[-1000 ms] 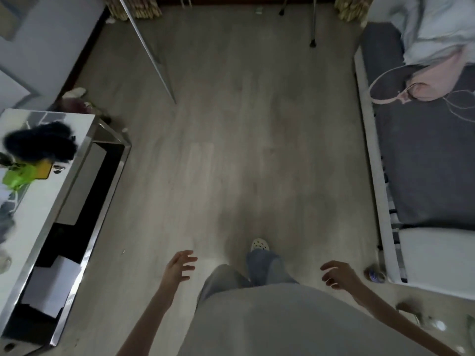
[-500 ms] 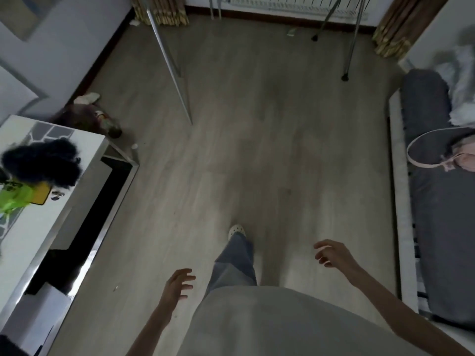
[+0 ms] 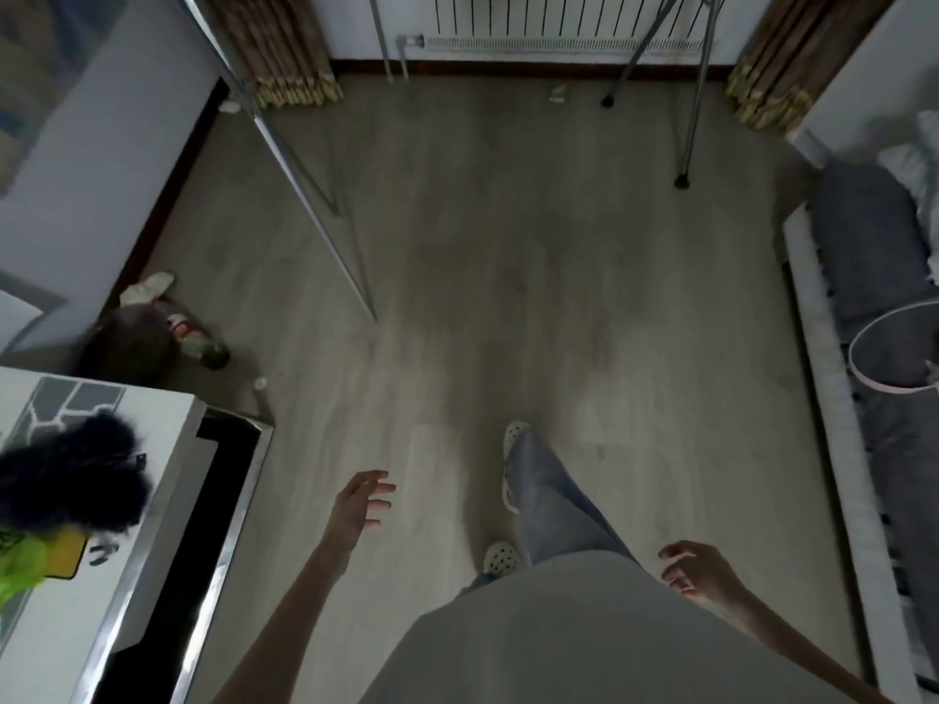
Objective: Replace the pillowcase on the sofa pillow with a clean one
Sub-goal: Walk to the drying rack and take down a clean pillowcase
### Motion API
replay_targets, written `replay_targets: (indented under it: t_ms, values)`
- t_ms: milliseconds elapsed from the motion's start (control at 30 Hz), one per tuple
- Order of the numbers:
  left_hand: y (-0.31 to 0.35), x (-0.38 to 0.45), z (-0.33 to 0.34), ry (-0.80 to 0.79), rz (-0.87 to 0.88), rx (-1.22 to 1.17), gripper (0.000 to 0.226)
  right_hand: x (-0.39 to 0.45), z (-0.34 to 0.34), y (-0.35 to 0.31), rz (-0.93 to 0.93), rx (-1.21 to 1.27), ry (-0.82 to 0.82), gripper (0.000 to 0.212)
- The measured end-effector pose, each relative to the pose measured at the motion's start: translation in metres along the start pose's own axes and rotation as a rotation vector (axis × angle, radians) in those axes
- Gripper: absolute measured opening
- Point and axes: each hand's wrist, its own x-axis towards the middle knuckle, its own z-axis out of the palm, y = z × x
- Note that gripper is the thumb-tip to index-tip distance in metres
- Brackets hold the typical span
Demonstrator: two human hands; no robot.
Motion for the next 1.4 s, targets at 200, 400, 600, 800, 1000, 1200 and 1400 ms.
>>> replay_targets:
  t_ms: [200,400,600,800,1000,1200,1400]
  values:
    - [0.081,0.078,-0.006,0.006,-0.019,0.006,0.026,0.036,0.003,-0.159,-0.101,-0.001,-0.04,0.026]
    - [0.155,0.143,-0.006,0.027,-0.107,-0.059,0.024,0.045,0.005,-0.349,-0.28,-0.038,-0.075,0.027]
    - [0.231,0.203,-0.013,0.029,-0.154,-0.1,0.023,0.051,0.009,-0.515,-0.432,-0.028,-0.072,0.029]
    - [0.386,0.307,-0.026,-0.073,0.115,-0.023,0.022,0.077,0.01,-0.657,-0.537,0.062,0.008,0.032]
    - [0.584,0.378,-0.021,-0.17,0.366,-0.034,0.02,0.068,-0.002,-0.791,-0.606,0.243,0.09,0.032]
    - [0.737,0.395,0.019,-0.272,0.549,-0.061,0.018,0.03,-0.051,-0.903,-0.779,0.422,0.169,0.031]
    - [0.813,0.382,0.049,-0.365,0.787,-0.161,0.021,0.001,-0.124,-0.985,-0.956,0.519,0.263,0.031]
